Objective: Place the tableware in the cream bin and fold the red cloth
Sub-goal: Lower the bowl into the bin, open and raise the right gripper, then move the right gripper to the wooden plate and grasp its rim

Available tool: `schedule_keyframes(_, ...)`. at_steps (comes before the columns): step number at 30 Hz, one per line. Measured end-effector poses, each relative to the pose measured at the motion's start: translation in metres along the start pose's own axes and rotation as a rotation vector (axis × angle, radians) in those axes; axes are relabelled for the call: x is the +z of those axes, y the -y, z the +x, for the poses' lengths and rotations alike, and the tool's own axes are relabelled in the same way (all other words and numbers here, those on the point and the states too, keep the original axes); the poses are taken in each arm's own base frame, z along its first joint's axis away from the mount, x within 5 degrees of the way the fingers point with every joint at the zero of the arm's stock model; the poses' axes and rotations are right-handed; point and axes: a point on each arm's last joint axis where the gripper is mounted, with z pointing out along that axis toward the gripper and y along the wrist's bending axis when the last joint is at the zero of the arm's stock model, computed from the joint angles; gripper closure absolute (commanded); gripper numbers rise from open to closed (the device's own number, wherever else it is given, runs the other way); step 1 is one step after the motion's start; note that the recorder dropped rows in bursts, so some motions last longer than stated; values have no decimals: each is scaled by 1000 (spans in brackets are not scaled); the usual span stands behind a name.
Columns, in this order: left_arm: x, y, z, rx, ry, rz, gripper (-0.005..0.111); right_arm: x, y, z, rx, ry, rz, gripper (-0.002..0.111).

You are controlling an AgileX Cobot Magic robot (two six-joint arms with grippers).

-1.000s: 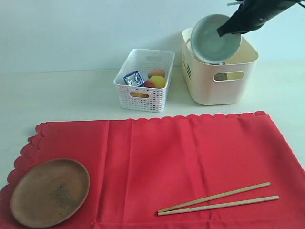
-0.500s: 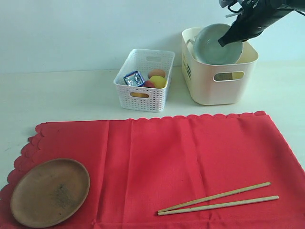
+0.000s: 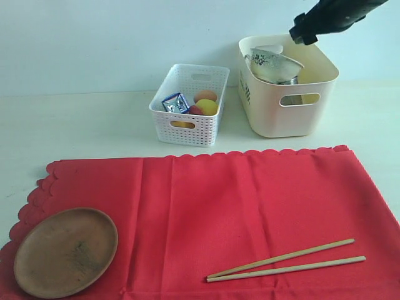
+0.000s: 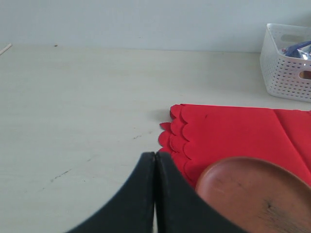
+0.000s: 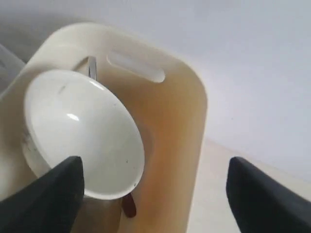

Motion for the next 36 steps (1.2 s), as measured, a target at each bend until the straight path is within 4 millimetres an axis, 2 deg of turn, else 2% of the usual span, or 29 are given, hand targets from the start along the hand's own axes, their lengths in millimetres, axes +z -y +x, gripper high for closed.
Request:
schedule_keyframes(8, 0, 0, 0, 0, 0, 0, 107, -57, 7, -26, 69, 64, 18, 32)
schedule_keyframes(19, 0, 0, 0, 0, 0, 0, 107, -122, 4, -35, 91, 12, -60, 36)
schedule_keyframes(26, 0, 0, 0, 0, 0, 0, 107, -164, -16, -45, 145, 53, -281, 37)
schedule_keyframes(32, 0, 0, 0, 0, 0, 0, 107, -187, -40, -52, 173, 88, -556, 41)
schedule_keyframes(36, 0, 0, 0, 0, 0, 0, 107, -193, -69, -56, 123, 75, -664, 41)
